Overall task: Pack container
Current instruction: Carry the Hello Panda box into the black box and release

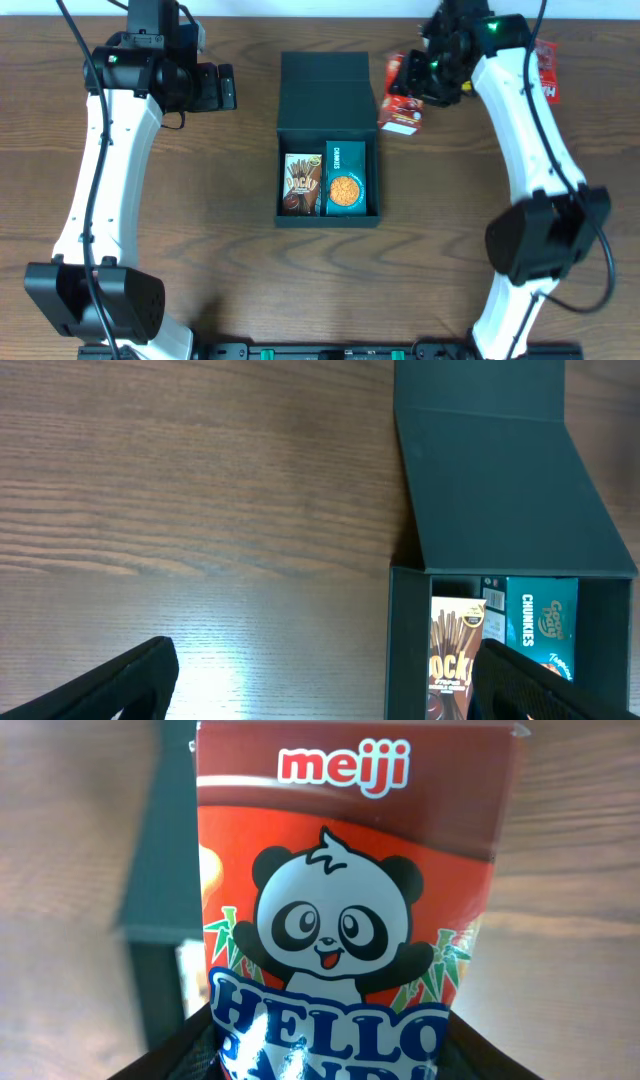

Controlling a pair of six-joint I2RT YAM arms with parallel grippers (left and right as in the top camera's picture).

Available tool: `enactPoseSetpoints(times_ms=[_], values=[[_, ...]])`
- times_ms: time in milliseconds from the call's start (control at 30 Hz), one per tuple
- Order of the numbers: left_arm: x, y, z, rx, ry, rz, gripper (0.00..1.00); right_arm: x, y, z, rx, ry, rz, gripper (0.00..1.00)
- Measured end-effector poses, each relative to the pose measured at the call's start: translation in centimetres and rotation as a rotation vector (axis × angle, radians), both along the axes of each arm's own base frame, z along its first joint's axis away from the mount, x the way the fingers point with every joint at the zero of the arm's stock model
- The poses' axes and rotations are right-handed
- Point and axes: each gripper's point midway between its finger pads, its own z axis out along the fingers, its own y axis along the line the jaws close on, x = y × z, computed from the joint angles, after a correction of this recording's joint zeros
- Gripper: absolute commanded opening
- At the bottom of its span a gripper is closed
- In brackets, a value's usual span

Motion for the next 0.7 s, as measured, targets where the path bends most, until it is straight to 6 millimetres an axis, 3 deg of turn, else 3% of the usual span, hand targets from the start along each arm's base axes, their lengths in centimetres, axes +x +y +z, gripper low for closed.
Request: enactPoseSetpoints(times_ms=[100, 267, 367, 500, 700], values=[[0.0, 0.0, 0.0, 0.002, -0.001, 0.001, 0.95, -2.9, 3.2, 1.0, -0.008, 0.027, 0.092, 0.44], [0.0, 0.1, 0.0, 0.003, -0.001, 0.003, 0.95, -5.9, 6.8, -2.1, -0.09, 0.112, 0.204, 0.41], [0.1, 0.2, 0.0, 0.01, -0.002, 0.006, 0.95, -7.3, 7.6, -4.6, -0.134, 0.176, 0.233, 0.41], [0.1, 0.3, 0.0, 0.016, -0.002, 0.009, 0.95, -9.5, 6.8, -7.9, -0.191, 0.291, 0.202, 0.38], [0.1, 0.5, 0.0, 0.023, -0.002, 0.013, 0.95, -10.5, 6.0, -10.1, -0.226, 0.349, 0.134, 0.8]])
